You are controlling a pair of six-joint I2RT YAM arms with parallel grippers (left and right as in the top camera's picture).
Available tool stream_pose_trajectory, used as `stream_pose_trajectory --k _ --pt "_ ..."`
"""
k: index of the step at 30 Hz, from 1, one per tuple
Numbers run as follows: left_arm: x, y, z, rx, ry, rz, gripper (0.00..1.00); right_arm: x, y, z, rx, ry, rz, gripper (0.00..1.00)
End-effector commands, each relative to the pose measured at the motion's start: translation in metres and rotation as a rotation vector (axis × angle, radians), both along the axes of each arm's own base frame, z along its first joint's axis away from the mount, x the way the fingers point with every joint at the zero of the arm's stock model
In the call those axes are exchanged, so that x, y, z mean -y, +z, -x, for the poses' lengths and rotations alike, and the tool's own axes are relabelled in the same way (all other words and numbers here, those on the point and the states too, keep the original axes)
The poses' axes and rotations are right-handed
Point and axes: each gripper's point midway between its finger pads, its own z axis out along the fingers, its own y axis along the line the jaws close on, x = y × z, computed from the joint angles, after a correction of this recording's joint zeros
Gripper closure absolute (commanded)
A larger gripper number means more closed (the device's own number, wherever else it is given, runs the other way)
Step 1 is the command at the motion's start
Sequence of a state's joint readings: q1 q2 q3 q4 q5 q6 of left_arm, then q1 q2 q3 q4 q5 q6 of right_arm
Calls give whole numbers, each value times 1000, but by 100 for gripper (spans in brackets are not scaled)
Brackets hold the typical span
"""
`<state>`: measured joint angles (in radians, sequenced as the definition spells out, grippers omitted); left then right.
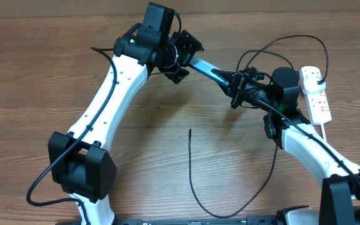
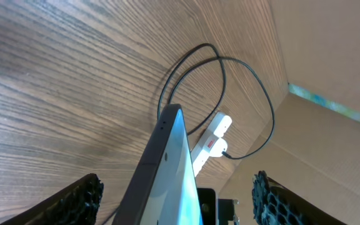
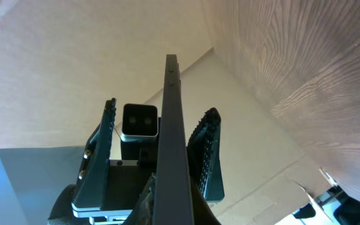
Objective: Plug charger to phone and switch on socket
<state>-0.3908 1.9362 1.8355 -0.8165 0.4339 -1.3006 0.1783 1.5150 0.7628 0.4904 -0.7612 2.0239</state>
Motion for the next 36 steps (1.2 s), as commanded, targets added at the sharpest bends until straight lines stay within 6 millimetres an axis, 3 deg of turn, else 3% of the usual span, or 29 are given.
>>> stream_pose_trajectory --k 1,21,36 --pt "5 -2 -3 31 -45 -7 21 2 13 -4 -72 -26 -84 96" --pt "9 -16 1 39 -77 -29 25 10 9 -7 -88 -46 -82 96" --pt "24 -30 1 18 -75 75 25 10 9 -8 -87 -54 -81 96"
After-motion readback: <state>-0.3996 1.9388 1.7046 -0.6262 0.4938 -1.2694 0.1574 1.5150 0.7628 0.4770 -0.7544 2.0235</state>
